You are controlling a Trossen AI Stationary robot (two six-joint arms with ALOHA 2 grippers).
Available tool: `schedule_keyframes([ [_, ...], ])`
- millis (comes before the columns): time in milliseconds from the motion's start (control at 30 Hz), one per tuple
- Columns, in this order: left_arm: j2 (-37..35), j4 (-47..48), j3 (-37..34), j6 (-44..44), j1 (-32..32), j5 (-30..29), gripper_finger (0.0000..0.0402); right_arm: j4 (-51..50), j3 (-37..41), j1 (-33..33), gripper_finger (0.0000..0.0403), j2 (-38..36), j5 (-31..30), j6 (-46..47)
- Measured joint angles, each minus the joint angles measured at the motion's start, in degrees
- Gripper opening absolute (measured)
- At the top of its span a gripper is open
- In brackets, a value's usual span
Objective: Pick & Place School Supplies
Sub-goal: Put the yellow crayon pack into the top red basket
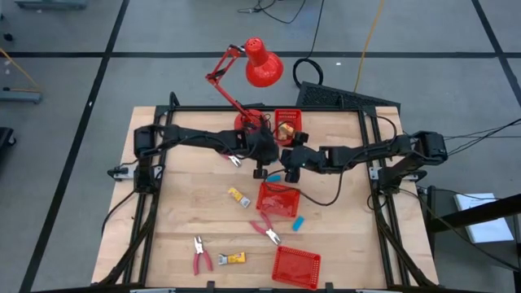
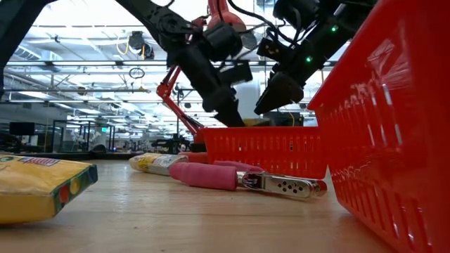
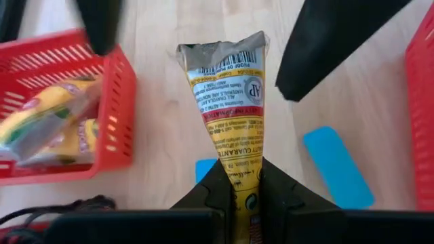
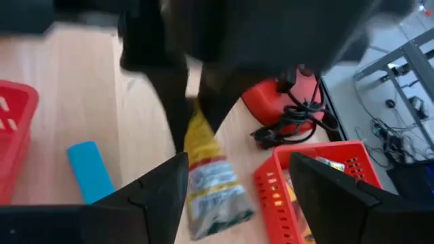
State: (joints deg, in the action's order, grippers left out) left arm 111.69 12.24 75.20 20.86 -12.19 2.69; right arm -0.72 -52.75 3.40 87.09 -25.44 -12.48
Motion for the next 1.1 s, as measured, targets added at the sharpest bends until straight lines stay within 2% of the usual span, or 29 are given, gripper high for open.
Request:
schedule_keyframes([
  [133, -0.22, -1.70, -0.01, 0.00, 0.04, 0.09, 0.0035, -0.83, 0.00, 0.13, 0.0247, 0.04, 0.42, 0.21],
  [233, -0.75, -1.40, 0.00, 0.07, 0.04, -0.13, 0.0035, -1.85, 0.00, 0.57, 0.0247, 0.04, 3.10, 0.49],
  [667, -0.80, -3.13, 0.00, 0.26, 0.74, 0.51, 0.0035, -3.93, 0.00, 1.18, 0.0240, 0.06, 3.24, 1.33],
  [867, -0.80, -3.28, 0.00, 0.02, 0.70, 1.05, 0.0035, -4.09, 0.00, 1.17, 0.0205, 0.06, 3.49, 1.36],
  [1100, -0.80, -3.61, 0.00, 0.06, 0.88, 1.56, 0.0035, -4.51, 0.00, 1.16, 0.0133, 0.06, 6.16, 1.58],
])
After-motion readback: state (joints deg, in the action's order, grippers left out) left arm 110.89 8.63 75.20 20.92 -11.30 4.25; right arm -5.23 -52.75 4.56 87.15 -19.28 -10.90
